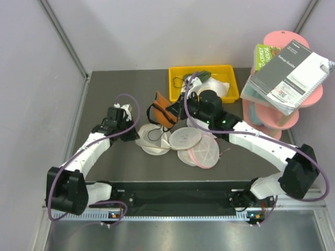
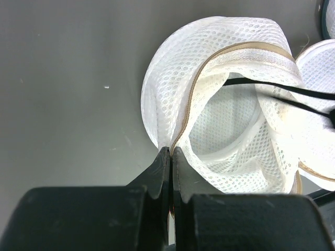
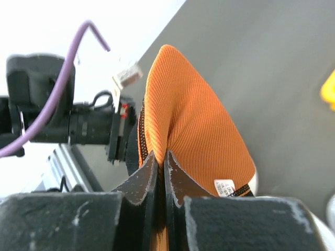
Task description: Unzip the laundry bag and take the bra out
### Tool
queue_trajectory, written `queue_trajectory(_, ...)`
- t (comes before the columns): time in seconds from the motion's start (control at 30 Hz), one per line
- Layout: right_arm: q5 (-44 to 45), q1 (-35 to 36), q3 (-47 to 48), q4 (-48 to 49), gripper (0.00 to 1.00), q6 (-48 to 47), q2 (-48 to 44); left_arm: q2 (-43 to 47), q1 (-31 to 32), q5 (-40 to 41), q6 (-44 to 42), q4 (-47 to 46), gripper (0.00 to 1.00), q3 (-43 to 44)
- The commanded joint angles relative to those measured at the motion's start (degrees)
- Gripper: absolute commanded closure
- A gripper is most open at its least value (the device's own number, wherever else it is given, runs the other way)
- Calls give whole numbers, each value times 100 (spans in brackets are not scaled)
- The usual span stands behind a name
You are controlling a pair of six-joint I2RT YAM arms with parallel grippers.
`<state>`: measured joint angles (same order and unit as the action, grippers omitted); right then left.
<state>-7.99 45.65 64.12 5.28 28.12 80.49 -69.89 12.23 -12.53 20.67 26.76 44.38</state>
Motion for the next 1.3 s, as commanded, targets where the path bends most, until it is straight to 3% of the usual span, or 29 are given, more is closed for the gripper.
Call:
queue_trajectory(0.0,122,-310,4,-123,100,-201,-534,116,16,32,-10,-22,100,211)
queue_trajectory(0.27,236,-1127,627,-957,100,-834,-912,116,16,49,-10,-31,100,220)
queue_trajectory(0.6,456,-1910,1734,-1257,100,-1353,-754,116,8,58,-19,-22,100,220)
queue_trajectory(0.9,781,-2464,2745,-1389,100,-1827,395,168,8,58,-28,-31,100,229)
queue_trajectory(1.27,1941,-2561,3449,-1468,100,-2504,1495,221,8,50,-36,-40,100,220)
